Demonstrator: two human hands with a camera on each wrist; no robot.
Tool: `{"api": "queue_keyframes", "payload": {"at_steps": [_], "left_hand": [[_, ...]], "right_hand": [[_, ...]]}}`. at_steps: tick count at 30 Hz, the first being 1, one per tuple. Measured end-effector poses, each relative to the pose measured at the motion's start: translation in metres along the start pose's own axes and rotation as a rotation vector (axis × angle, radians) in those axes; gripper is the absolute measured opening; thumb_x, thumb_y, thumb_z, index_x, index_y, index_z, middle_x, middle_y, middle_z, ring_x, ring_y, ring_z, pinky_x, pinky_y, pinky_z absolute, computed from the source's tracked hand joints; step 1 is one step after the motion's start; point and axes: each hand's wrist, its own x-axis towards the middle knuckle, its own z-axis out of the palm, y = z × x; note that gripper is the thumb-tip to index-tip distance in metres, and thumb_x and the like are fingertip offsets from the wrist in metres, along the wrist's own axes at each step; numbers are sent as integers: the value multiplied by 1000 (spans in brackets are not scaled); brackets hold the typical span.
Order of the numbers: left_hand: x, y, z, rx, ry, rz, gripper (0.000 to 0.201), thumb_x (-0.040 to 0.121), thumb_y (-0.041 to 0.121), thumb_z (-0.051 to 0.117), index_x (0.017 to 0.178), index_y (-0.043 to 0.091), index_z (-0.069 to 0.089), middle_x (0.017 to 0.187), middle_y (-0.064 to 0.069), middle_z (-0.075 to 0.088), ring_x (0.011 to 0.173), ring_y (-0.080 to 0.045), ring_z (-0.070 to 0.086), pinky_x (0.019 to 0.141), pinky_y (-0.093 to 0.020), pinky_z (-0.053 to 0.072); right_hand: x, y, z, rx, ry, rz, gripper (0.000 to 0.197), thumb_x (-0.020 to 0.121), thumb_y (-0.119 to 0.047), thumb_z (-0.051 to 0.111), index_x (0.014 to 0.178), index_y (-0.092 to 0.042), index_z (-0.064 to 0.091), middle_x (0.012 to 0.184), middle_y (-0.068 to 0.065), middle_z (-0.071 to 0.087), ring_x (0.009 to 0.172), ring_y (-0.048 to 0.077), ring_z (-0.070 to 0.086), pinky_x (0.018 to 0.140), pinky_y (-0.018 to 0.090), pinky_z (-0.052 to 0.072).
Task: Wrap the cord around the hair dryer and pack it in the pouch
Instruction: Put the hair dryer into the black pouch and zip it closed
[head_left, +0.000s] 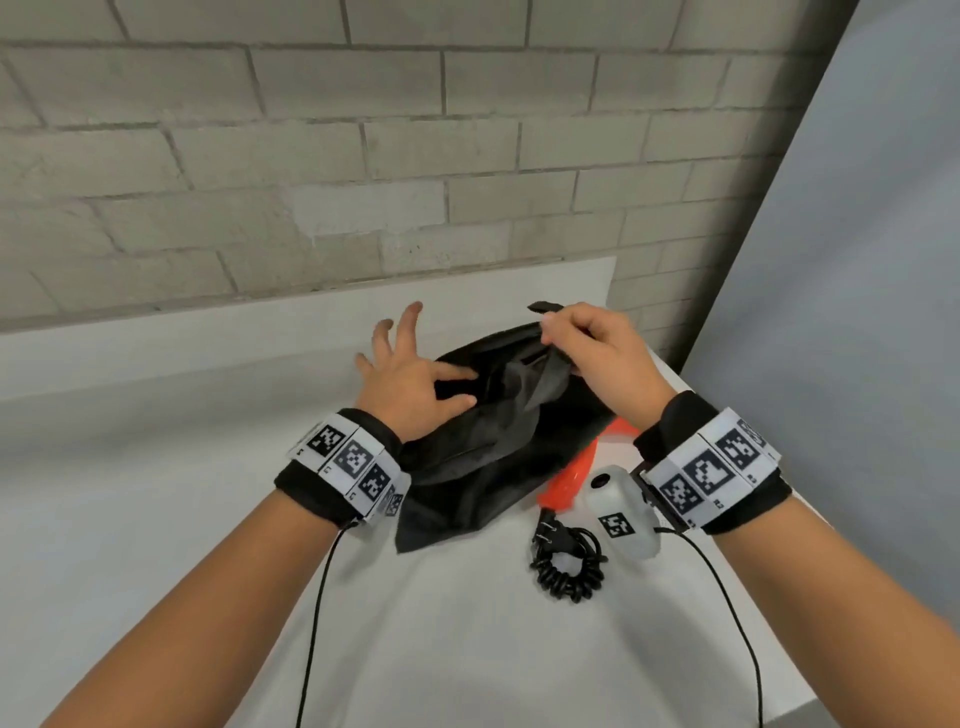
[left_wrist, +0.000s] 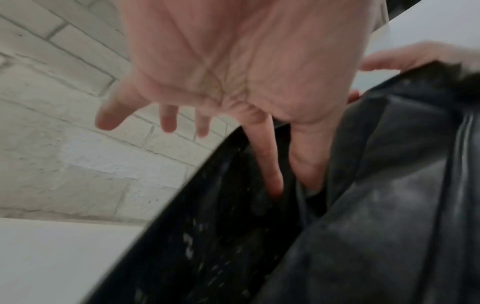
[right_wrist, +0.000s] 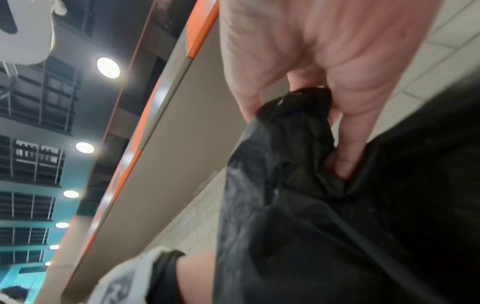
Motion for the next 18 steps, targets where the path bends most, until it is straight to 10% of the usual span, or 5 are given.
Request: {"api": "queue_keyframes", "payload": {"at_steps": [4,7,13,18], "left_hand": [[10,-16,17,-130,-238,-68,70,75,58,55,137,35,33,151,-3,26,135,-33,31,110,-54,24],[9,-17,14,-516,44,-150,56,82,33,62,131,13,44,132,-14,52,121,-32,49,100,-33,38],[2,-6,1,-698,520,-240,38,81,12,63,115,-1,52,118,-22,59,112,-33,54,84,-21,35],[-19,-5,5,-551,256,117,46,73,-16,43,87,16,73,96,-1,43,90,-15,47,89,-6,35]], "right_hand": [[-2,0,-4,-34,-28,-49,38,78,14,52,65,-21,47,65,-4,45,48,-3,42,49,8,36],[-5,0,-7,-112,-99,34,49,67,26,33,58,-18,52,68,-3,44,56,-2,47,49,5,33],[-7,24,7,-479,-196,163,47,78,14,34,96,-11,70,104,6,39,98,25,47,78,13,35],[6,43,2,-842,31,245,52,87,-21,57,130,-2,35,133,24,28,103,42,54,96,34,41]]}}
